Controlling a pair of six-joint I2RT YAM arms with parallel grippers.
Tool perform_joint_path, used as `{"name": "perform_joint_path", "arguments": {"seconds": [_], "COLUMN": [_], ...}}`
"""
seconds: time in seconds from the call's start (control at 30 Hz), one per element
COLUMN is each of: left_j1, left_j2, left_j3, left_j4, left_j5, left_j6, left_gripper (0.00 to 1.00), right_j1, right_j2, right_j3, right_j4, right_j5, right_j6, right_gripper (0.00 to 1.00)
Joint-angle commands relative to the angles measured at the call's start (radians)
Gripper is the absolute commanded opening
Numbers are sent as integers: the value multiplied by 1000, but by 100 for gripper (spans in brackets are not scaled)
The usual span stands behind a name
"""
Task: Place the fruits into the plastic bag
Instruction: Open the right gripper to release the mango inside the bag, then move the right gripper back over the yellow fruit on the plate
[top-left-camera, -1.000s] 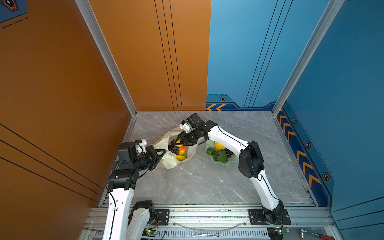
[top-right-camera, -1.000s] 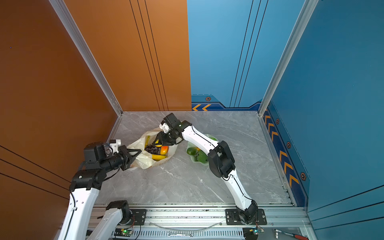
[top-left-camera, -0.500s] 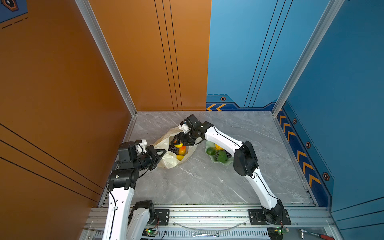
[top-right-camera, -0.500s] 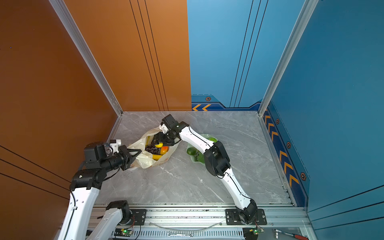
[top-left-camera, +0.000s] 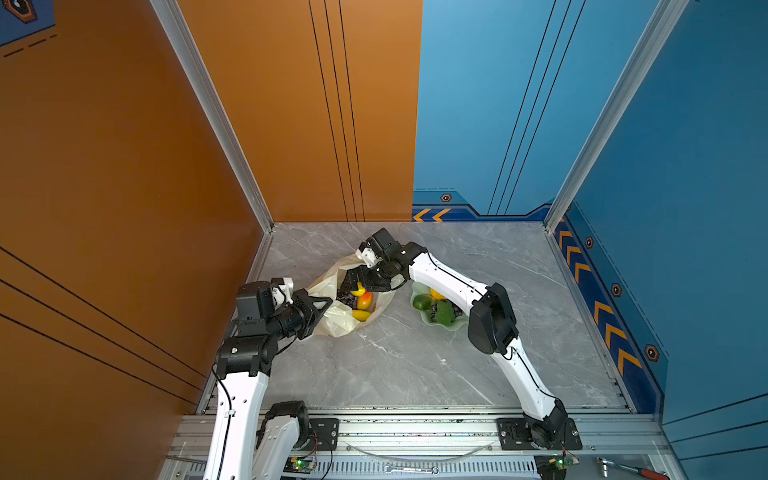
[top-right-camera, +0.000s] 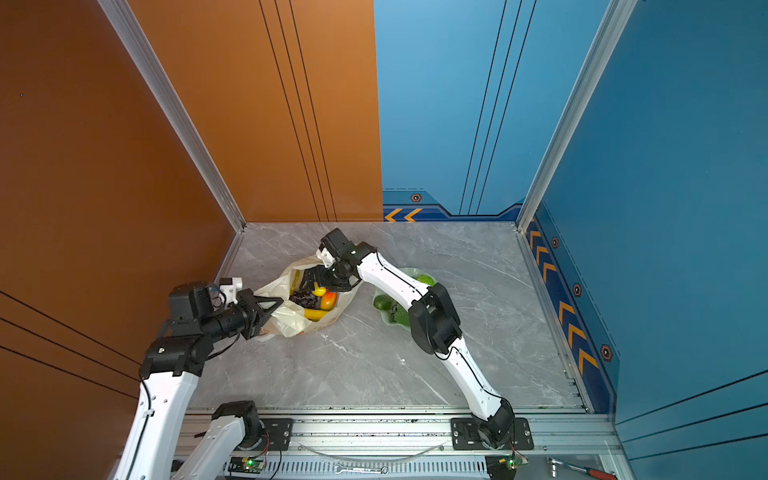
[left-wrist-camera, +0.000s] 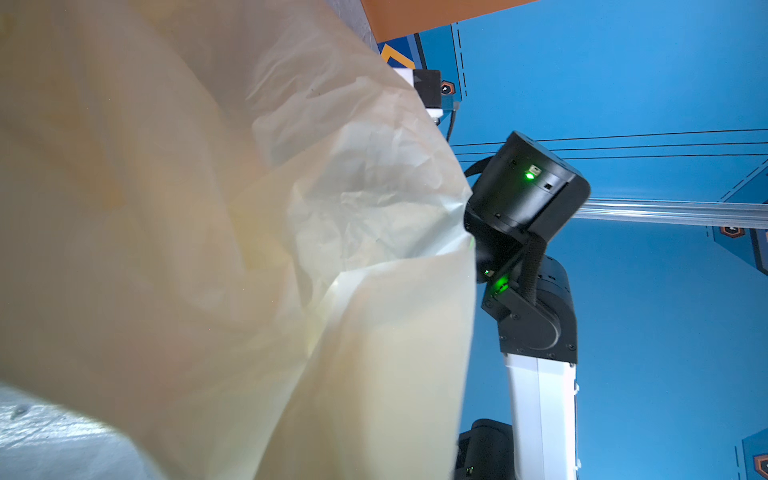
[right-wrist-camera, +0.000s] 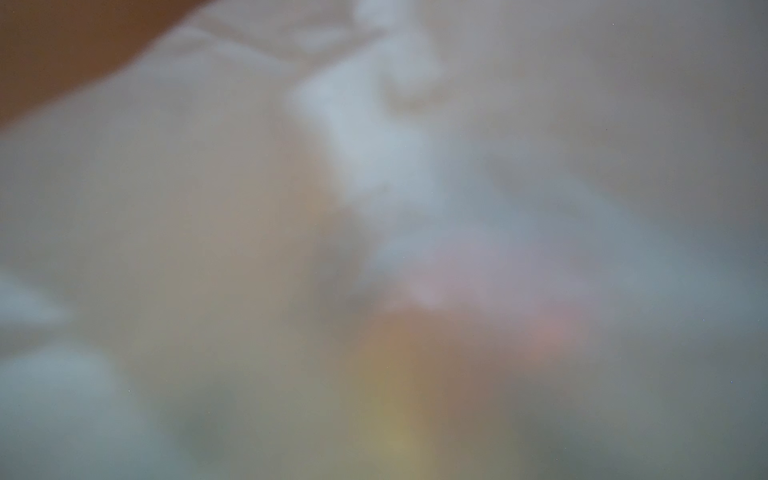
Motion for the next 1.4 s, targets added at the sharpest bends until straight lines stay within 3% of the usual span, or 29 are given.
{"name": "perform_joint_path", "arguments": {"seconds": [0.0,0.27,0.43,0.5,0.73,0.97,1.13,1.37], "left_j1": [5,10,11,13,14,14,13,11], "left_j2": [7,26,29,31,36,21,11,6], "left_j3": [29,36,34,31,22,-1,-10,-7], "left_j4": [11,35,50,53,75,78,78,78], "left_j5": [-8,-2,2,5,8,9,11,9], "left_j6": [15,17,14,14,12,7,2,-3], "left_gripper": [0,0,0,0,0,0,0,0], "right_j1": [3,4,20,6,-202,-363,-426,-420], "right_j2": [-124,-260,-429,-494,-707,-891,-902,-788], "right_j3": [21,20,-25,-74,-327,-594,-681,-701], "right_j4": [-46,-156,-232,-226,-232,-322,-360,-347], "right_j5": [52,182,532,602,530,600,576,538], "right_j6": [-41,-117,-206,-218,-58,-18,-15,-19], "right_gripper": [100,100,100,100,100,100,100,100]}}
